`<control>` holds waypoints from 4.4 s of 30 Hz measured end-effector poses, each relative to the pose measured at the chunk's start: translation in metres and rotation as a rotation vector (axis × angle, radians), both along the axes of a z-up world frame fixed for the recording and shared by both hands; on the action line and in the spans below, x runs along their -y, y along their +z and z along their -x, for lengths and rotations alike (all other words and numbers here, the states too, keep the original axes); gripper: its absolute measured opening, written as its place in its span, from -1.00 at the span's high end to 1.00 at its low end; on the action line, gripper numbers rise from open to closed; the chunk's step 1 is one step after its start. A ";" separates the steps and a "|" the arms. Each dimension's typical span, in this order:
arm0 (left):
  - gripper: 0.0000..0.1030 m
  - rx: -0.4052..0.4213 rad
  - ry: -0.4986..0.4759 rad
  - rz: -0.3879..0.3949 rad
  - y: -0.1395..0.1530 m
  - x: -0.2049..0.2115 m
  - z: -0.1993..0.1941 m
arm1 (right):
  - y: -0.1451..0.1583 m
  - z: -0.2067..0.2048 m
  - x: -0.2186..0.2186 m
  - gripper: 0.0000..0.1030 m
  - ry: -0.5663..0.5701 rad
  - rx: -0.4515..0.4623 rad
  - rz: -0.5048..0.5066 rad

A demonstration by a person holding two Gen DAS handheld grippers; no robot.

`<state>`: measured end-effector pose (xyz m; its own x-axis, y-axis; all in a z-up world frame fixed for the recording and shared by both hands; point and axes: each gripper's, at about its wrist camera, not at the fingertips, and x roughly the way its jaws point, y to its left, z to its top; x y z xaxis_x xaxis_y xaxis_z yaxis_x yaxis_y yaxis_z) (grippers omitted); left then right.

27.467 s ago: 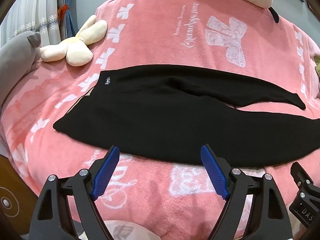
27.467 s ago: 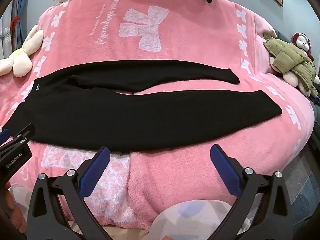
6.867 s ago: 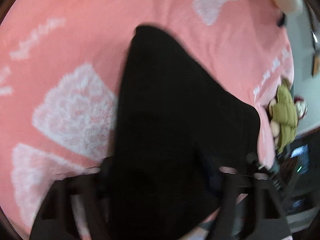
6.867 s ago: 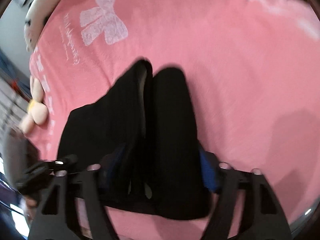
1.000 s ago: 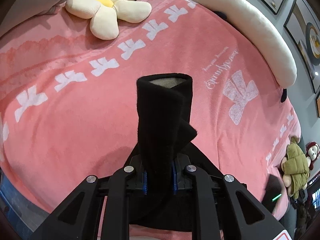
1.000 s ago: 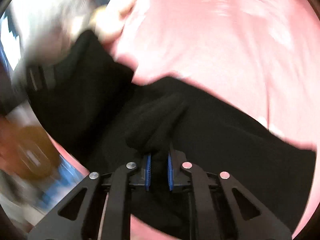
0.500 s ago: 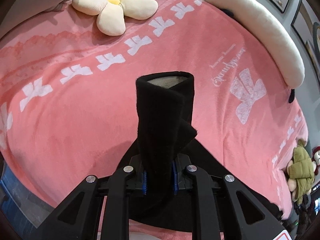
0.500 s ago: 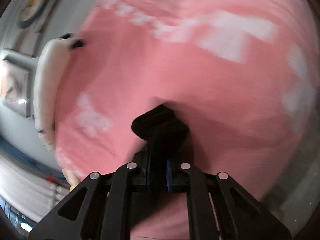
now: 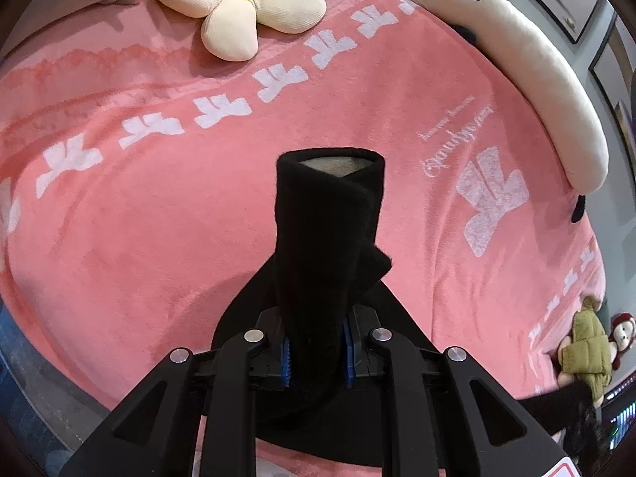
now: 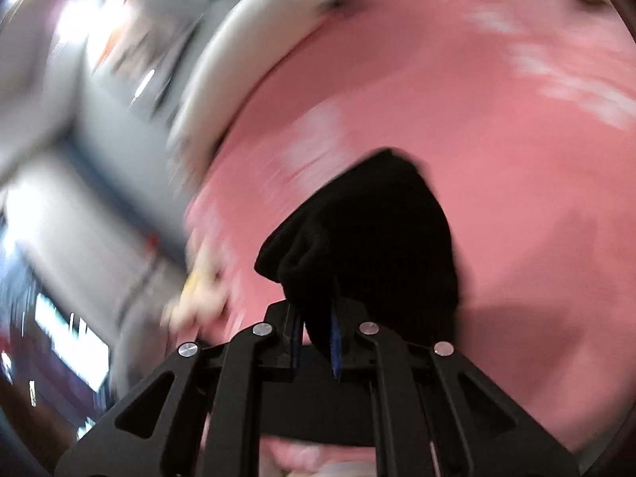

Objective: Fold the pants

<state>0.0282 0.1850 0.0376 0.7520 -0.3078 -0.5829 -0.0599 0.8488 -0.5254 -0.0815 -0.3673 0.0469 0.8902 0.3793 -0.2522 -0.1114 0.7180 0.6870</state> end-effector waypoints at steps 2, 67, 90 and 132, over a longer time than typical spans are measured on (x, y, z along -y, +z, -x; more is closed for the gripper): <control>0.69 0.006 -0.008 0.009 0.001 -0.002 0.001 | -0.008 -0.043 -0.078 0.60 0.220 -0.049 0.057; -0.89 -0.058 -0.339 -0.164 -0.049 0.126 0.031 | -0.090 -0.062 -0.096 -0.27 -0.062 -0.496 0.361; 0.50 -0.271 -0.290 -0.166 -0.072 0.089 0.026 | -0.110 -0.045 -0.106 0.09 -0.054 -0.469 0.210; -0.29 -0.150 -0.365 -0.378 -0.047 0.141 0.053 | -0.082 -0.038 -0.138 0.76 0.075 -0.488 0.319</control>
<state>-0.0247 0.0435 -0.0090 0.5358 -0.2813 -0.7961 0.2236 0.9565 -0.1875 -0.0437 -0.2289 -0.0352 0.6164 0.2747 -0.7380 0.1048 0.9002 0.4226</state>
